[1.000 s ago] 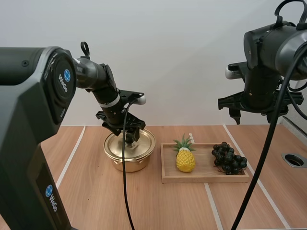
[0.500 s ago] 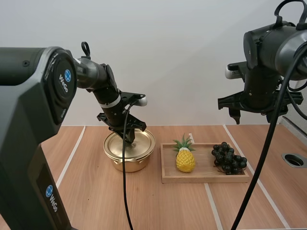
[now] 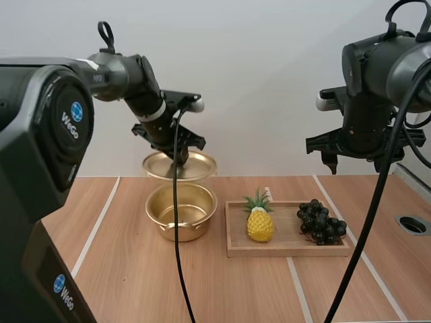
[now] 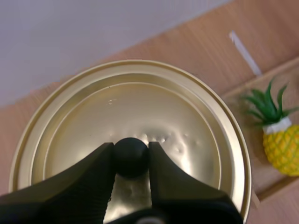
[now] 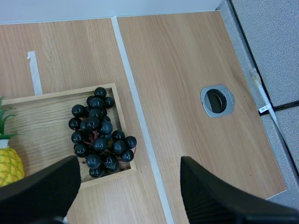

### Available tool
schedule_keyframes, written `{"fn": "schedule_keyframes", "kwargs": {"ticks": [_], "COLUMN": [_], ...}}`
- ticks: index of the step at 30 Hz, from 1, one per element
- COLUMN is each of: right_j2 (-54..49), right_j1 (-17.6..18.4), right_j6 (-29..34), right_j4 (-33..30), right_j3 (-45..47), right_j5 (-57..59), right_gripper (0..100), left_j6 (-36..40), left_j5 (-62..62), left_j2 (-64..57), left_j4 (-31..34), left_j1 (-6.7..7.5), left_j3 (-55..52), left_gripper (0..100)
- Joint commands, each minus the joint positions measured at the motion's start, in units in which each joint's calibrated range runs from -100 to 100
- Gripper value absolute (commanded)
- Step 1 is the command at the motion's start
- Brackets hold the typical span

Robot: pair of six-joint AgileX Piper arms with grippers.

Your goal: Open the pot, put the grape inside, and close it

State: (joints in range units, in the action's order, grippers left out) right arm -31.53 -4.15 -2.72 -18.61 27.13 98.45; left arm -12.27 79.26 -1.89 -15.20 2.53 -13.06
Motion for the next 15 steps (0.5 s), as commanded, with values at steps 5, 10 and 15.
{"fn": "schedule_keyframes", "kwargs": {"ticks": [5,10,15], "right_j2": [-0.41,-0.41,-0.41], "right_j1": [-0.31,-0.31,-0.31], "right_j6": [0.30,0.30,0.30], "right_j4": [-0.10,-0.10,-0.10], "right_j3": [0.35,0.35,0.35], "right_j5": [-0.81,-1.72,-3.26], "right_gripper": [100,100,100], "left_j6": [3.24,4.71,9.13], "left_j5": [0.26,-0.56,-6.72], "left_j2": [-7.15,-12.64,-19.07], "left_j4": [-0.37,-0.37,1.00], "left_j1": [0.11,0.11,0.11], "left_j3": [7.58,9.79,10.91], "left_gripper": [1,1,1]}}
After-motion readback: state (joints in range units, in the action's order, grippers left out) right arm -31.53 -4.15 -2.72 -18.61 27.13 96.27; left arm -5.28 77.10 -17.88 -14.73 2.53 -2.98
